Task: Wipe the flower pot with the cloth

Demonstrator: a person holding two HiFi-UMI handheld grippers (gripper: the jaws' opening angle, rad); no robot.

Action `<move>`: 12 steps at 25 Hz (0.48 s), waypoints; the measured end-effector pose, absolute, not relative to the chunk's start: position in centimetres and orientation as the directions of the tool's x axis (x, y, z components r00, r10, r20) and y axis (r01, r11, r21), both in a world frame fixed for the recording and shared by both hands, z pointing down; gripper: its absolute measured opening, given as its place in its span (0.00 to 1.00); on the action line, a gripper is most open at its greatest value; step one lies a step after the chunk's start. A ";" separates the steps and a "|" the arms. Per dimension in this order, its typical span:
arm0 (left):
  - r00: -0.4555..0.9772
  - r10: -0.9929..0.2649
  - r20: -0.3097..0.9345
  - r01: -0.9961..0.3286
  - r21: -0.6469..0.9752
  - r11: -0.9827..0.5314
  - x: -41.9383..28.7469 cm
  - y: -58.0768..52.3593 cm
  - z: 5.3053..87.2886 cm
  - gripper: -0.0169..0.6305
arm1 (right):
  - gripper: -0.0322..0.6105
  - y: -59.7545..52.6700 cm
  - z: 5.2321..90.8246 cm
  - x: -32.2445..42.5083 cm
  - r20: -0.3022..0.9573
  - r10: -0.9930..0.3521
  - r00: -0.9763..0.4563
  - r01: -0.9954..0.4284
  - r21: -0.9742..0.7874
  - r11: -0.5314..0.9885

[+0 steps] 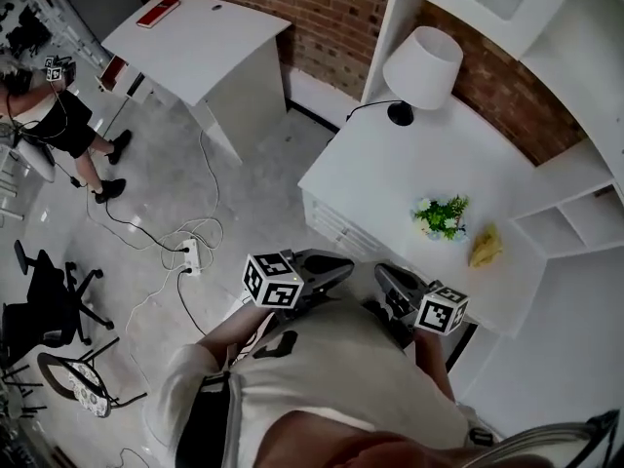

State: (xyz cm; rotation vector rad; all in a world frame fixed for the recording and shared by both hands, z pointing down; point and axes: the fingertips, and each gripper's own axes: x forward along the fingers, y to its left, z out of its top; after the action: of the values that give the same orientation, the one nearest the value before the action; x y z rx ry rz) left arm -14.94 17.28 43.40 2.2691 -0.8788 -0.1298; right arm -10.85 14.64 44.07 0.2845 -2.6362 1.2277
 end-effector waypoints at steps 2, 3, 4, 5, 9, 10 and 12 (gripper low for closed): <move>0.752 -0.639 0.161 -0.579 0.624 -0.525 -14.3 16.6 43.4 0.06 | 0.06 13.8 44.1 -10.4 0.277 -0.060 -0.959 -0.248 -0.717 0.651; 0.745 -0.646 0.165 -0.588 0.620 -0.520 -13.8 16.2 43.4 0.06 | 0.06 13.3 44.2 -10.0 0.278 -0.049 -0.959 -0.240 -0.715 0.657; 0.737 -0.654 0.167 -0.596 0.618 -0.513 -13.3 15.7 43.4 0.06 | 0.06 12.8 44.1 -9.6 0.278 -0.039 -0.960 -0.233 -0.711 0.663; 0.732 -0.661 0.167 -0.600 0.618 -0.508 -12.7 15.1 43.3 0.06 | 0.06 12.1 43.9 -9.0 0.278 -0.035 -0.960 -0.229 -0.706 0.670; 0.735 -0.651 0.190 -0.619 0.581 -0.529 -9.0 13.0 42.9 0.06 | 0.06 9.3 42.5 -5.1 0.273 -0.052 -0.961 -0.230 -0.676 0.700; 0.733 -0.649 0.204 -0.632 0.557 -0.539 -8.3 12.5 42.7 0.06 | 0.06 8.5 42.2 -4.3 0.269 -0.056 -0.961 -0.229 -0.670 0.706; 0.721 -0.654 0.227 -0.661 0.509 -0.552 -7.3 11.1 42.3 0.06 | 0.06 6.6 41.8 -3.1 0.256 -0.070 -0.964 -0.227 -0.659 0.717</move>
State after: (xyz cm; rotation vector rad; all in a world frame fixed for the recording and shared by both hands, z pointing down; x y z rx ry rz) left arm -7.32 11.08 42.35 2.3485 -0.9950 0.0147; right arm -3.11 6.57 41.77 0.2375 -2.7104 1.0812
